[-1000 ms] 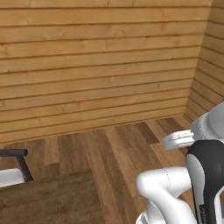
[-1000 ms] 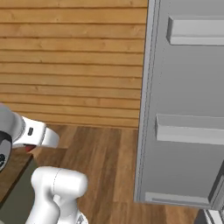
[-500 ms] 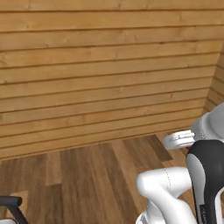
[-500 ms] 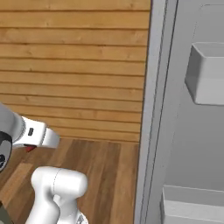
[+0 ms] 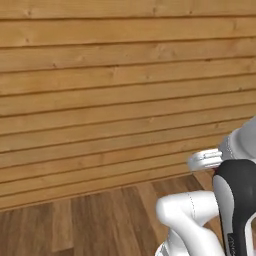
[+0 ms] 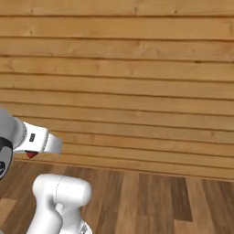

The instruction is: Take the strawberry from the fridge and place it on top of the pancake, located on the dining counter.

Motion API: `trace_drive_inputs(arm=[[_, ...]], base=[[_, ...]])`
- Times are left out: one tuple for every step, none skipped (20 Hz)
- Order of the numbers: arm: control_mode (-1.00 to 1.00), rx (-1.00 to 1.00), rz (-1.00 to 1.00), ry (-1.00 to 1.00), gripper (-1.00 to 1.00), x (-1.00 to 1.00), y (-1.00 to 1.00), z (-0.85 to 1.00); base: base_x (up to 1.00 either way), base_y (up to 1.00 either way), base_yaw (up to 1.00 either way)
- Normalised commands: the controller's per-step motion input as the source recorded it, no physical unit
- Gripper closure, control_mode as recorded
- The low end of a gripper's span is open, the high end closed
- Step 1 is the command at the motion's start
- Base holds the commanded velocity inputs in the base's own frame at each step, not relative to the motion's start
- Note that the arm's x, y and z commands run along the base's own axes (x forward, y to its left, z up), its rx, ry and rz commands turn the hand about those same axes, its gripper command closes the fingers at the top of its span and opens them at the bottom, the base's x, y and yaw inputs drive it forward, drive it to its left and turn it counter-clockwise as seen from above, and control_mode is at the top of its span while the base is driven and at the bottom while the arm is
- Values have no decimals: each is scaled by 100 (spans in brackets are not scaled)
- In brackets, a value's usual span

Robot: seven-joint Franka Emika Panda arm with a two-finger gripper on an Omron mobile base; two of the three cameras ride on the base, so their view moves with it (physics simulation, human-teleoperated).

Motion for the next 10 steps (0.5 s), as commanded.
trace_drive_inputs(arm=[[100, 0, 0, 0, 100, 0, 0, 0], [100, 0, 0, 0, 100, 0, 0, 0], [100, 0, 0, 0, 100, 0, 0, 0], [100, 0, 0, 0, 100, 0, 0, 0], [100, 0, 0, 0, 100, 0, 0, 0], [100, 0, 0, 0, 100, 0, 0, 0], [100, 0, 0, 0, 100, 0, 0, 0], [100, 0, 0, 0, 100, 0, 0, 0], [100, 0, 0, 0, 100, 0, 0, 0], [100, 0, 0, 0, 100, 0, 0, 0]], base=[[100, 46, 11], [100, 56, 12], [100, 68, 15], [100, 81, 26], [100, 82, 37], [100, 74, 47], [100, 55, 59], [91, 44, 67], [88, 38, 71], [84, 34, 73]])
